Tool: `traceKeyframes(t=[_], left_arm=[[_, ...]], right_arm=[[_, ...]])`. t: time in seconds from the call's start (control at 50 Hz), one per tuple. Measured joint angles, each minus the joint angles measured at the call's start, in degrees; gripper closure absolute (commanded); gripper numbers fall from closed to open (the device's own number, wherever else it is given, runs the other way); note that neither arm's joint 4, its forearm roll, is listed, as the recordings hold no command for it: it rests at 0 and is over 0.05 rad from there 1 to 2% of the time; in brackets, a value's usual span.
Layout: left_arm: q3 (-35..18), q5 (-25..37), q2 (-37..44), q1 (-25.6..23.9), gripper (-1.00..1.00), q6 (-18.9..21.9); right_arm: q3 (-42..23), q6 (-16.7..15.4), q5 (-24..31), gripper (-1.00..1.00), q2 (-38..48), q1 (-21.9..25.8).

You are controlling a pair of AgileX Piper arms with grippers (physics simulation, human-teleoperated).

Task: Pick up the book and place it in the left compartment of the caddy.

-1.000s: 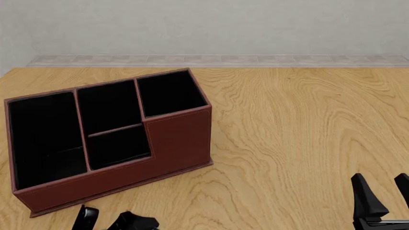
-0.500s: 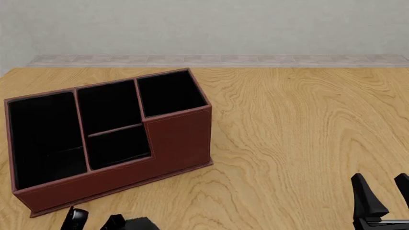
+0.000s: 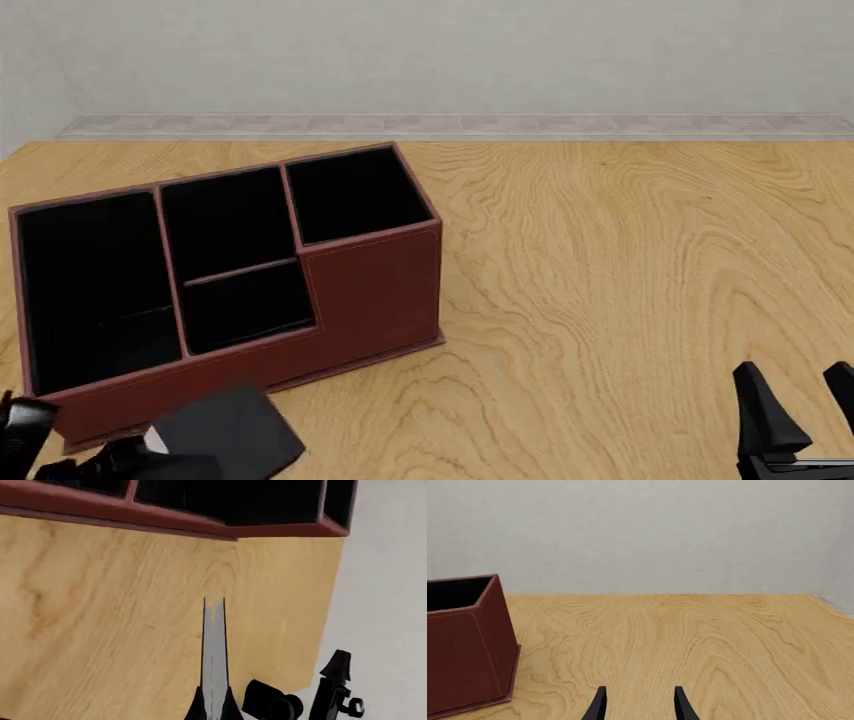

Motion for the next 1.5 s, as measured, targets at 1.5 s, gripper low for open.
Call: traceKeyframes(t=[1.5], left_arm=[[-32.24, 24.04, 21.2, 53.29, 1.0, 64.47]], right_arm=[[0.0, 0.0, 0.0, -1.0, 0.0, 0.0]])
